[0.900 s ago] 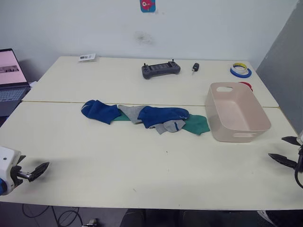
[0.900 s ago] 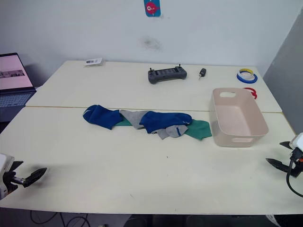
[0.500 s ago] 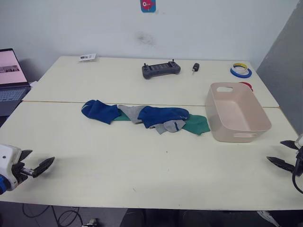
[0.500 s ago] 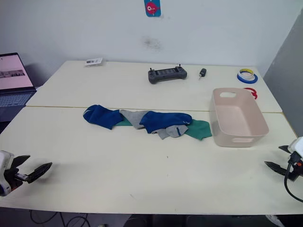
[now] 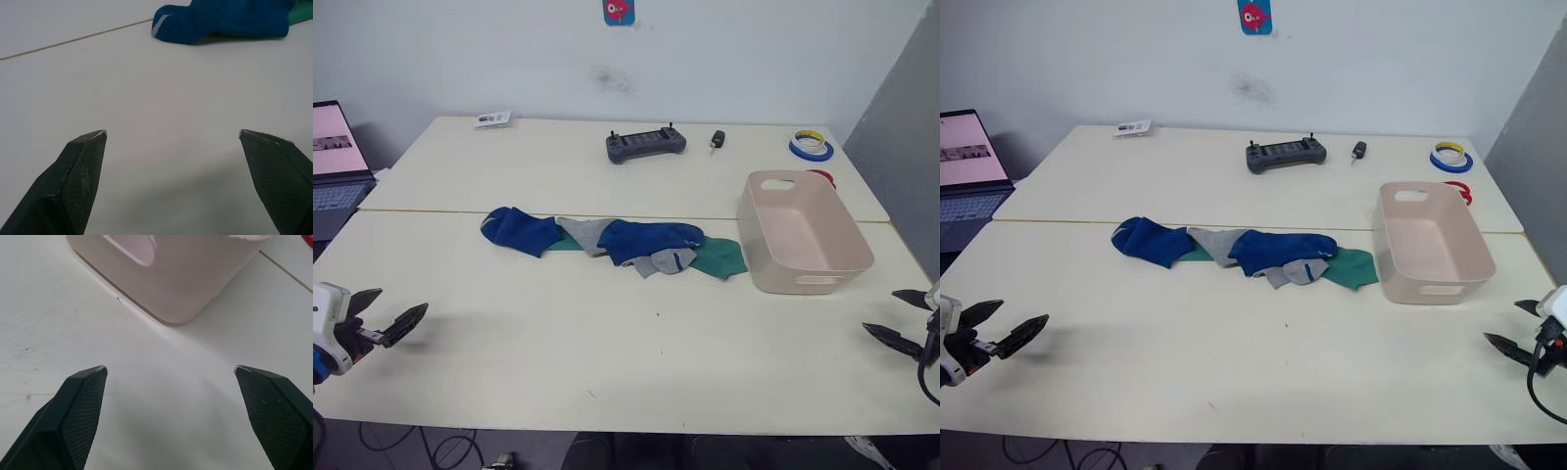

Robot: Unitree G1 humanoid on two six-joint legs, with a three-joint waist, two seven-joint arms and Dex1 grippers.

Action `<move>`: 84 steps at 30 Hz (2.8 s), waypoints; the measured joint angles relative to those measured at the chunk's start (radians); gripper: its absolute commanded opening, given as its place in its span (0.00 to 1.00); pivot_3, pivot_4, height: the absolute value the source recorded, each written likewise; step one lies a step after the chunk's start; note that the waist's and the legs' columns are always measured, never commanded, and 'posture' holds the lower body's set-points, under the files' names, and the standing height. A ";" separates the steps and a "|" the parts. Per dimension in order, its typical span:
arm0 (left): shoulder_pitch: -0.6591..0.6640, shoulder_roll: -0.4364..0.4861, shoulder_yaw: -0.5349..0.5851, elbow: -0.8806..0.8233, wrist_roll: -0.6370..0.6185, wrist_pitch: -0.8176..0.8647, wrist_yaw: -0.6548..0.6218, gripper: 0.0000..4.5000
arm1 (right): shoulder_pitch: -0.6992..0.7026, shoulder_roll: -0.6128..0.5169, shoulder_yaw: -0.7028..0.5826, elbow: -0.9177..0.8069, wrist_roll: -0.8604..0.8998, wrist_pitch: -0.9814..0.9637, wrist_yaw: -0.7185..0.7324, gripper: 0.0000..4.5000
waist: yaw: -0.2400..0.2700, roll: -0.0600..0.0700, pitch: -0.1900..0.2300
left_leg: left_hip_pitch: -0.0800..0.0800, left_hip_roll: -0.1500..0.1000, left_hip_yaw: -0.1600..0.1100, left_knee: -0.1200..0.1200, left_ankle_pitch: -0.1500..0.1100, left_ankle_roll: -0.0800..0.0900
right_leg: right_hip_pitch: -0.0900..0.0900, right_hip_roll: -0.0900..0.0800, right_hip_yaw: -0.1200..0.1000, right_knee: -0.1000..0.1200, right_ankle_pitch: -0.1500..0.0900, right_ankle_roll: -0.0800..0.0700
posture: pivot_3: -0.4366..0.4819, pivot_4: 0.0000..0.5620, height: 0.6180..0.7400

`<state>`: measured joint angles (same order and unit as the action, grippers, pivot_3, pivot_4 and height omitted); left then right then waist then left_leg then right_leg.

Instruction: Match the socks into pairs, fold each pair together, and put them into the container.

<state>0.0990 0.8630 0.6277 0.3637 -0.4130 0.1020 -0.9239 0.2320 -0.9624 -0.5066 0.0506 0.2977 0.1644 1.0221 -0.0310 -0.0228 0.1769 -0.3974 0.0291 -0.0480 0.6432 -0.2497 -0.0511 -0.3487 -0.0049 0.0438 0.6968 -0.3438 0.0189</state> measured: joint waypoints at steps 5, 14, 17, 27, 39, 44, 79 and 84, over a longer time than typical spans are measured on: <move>0.006 -0.015 -0.001 -0.005 -0.005 0.007 0.001 1.00 | 0.121 0.047 -0.022 -0.204 0.004 0.030 -0.003 0.99 | 0.001 0.000 0.000 | 0.000 0.000 -0.001 0.000 0.000 0.000 | 0.000 0.000 0.000 0.000 0.000 0.000 | 0.48 0.27 1.00; 0.004 -0.017 -0.017 -0.060 -0.005 0.044 0.010 1.00 | 0.050 0.060 0.075 -0.566 0.142 0.213 -0.009 0.99 | 0.001 -0.001 -0.001 | 0.000 0.000 -0.002 0.000 0.000 0.000 | 0.000 0.000 -0.001 0.000 0.000 0.000 | 0.48 0.27 1.00; 0.001 -0.017 -0.050 -0.092 -0.005 0.068 0.007 1.00 | -0.036 0.043 0.144 -0.647 0.209 0.288 -0.014 0.99 | 0.001 -0.001 -0.001 | 0.000 0.000 -0.002 0.000 0.000 0.000 | 0.000 0.000 -0.001 0.000 0.000 0.000 | 0.48 0.27 1.00; -0.247 -0.016 -0.252 -0.141 0.108 -0.030 0.021 1.00 | -0.322 0.090 0.326 -0.722 0.318 0.417 -0.113 0.99 | 0.005 -0.003 0.000 | -0.002 0.000 -0.003 0.001 0.000 0.000 | 0.000 0.000 -0.003 0.000 0.000 0.000 | 0.48 0.27 1.00; -0.611 -0.111 -0.529 0.259 0.338 -0.191 0.067 1.00 | -0.377 0.121 0.419 -0.744 0.318 0.441 -0.155 0.99 | 0.002 -0.003 0.000 | -0.003 -0.001 -0.002 0.002 0.000 0.000 | -0.003 0.002 -0.005 0.001 0.000 0.000 | 0.48 0.27 1.00; -0.713 -0.153 -0.576 0.387 0.373 -0.154 0.091 0.96 | -0.367 0.122 0.421 -0.755 0.317 0.441 -0.161 1.00 | 0.002 -0.003 0.000 | -0.003 -0.001 -0.002 0.002 0.000 0.000 | -0.003 0.002 -0.005 0.002 0.000 0.000 | 0.48 0.27 1.00; -0.311 0.010 -0.332 -0.252 0.175 0.233 0.092 0.00 | -0.412 0.162 0.486 -0.702 0.294 0.409 -0.169 1.00 | 0.002 -0.003 0.000 | -0.003 0.000 -0.003 0.002 0.000 0.000 | -0.002 0.000 -0.002 0.001 0.000 0.000 | 0.48 0.27 1.00; -0.408 -0.064 -0.400 -0.163 0.223 0.168 0.157 0.00 | -0.443 0.166 0.497 -0.672 0.281 0.405 -0.152 1.00 | 0.006 -0.005 0.001 | -0.003 0.000 -0.005 0.002 0.000 0.000 | -0.002 0.001 -0.004 0.001 0.000 0.000 | 0.48 0.27 1.00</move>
<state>-0.3086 0.7991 0.2278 0.2005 -0.1898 0.2703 -0.7670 -0.2113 -0.7963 -0.0095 -0.6210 0.5789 0.5690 0.8702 -0.0245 -0.0278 0.1783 -0.4009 0.0290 -0.0526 0.6453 -0.2494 -0.0512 -0.3509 -0.0040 0.0401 0.6982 -0.3436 0.0188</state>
